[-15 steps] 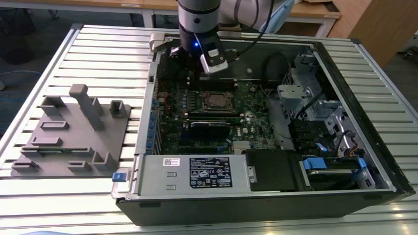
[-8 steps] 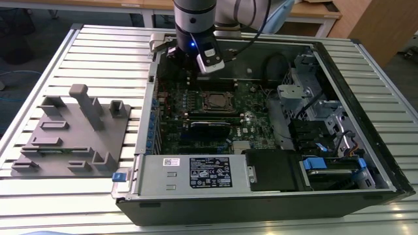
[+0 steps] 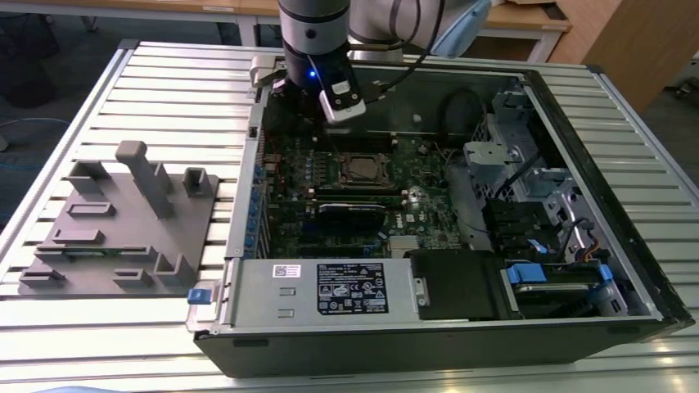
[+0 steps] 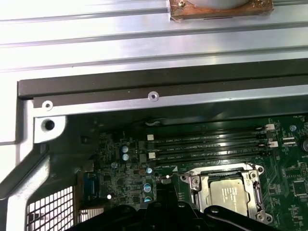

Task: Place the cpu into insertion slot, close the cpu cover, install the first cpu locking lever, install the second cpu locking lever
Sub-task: 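Install the first cpu locking lever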

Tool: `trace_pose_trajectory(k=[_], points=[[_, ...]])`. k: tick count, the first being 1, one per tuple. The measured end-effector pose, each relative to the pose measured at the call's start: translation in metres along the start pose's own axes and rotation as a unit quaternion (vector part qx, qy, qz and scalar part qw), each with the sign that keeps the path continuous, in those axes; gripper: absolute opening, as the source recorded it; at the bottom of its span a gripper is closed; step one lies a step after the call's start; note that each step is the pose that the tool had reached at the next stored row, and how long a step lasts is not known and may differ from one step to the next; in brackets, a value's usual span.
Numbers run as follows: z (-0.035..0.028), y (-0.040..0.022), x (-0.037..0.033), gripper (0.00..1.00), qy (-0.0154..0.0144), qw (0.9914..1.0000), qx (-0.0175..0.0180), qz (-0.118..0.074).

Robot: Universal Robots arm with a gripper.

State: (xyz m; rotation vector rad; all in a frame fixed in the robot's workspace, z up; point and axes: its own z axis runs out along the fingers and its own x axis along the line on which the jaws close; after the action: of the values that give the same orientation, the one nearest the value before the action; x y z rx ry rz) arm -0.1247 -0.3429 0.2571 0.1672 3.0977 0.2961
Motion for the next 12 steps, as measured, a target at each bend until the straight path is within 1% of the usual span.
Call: trace_pose_trajectory(k=[2,8,12], points=[[0.0000,-0.0001,0.0016,0.10,-0.0005,1.00000,-0.0001,-0.001],[-0.0001,-0.0002,0.0020,0.10,-0.0004,1.00000,-0.0001,-0.001],[-0.0001,-0.0004,0.0034,0.10,-0.0013,1.00000,-0.0002,-0.001]])
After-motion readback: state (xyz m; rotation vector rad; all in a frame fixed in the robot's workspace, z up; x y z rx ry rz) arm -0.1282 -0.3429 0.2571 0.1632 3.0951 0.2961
